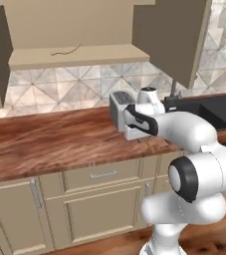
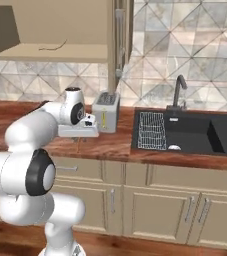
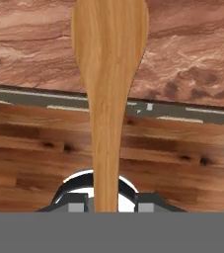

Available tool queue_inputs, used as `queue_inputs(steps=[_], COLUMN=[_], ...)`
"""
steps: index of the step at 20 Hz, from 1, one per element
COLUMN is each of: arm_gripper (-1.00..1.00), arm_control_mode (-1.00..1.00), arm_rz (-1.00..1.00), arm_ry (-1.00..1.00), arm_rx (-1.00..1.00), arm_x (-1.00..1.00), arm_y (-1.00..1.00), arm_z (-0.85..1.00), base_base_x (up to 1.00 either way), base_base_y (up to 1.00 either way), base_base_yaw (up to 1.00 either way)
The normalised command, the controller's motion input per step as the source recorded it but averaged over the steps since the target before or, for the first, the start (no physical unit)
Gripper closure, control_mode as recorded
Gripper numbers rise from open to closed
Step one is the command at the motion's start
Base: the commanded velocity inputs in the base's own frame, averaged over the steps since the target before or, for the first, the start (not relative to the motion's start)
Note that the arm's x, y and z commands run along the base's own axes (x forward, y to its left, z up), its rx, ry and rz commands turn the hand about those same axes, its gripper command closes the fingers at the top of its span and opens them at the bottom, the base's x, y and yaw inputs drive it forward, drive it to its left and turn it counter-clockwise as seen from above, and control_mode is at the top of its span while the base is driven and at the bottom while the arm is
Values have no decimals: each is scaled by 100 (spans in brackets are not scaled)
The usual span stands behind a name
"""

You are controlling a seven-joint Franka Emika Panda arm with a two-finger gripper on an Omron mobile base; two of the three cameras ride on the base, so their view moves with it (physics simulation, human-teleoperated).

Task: Organize the utensils by type. Pick up the wooden spoons from the counter and place them in the open cabinet. Then pick up the metallic utensils from the counter and place them in the open drawer.

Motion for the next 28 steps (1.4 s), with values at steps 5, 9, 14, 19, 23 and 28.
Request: queue_inputs(steps=[5,9,14,19,23,28], arm_gripper=[100,100,100,100,100,100], arm_control_mode=[100,100,100,100,100,-100], arm_rz=[0,0,0,0,0,16], arm_ry=[0,0,0,0,0,-5], arm_rx=[0,0,0,0,0,-1], arm_x=[0,0,0,0,0,2], arm_y=[0,0,0,0,0,0], arm_z=[0,0,0,0,0,-4], base_base_x=[48,49,46,47,25,0], base_base_y=[51,45,37,3,1,0], base_base_yaw=[-14,0,4,3,5,0])
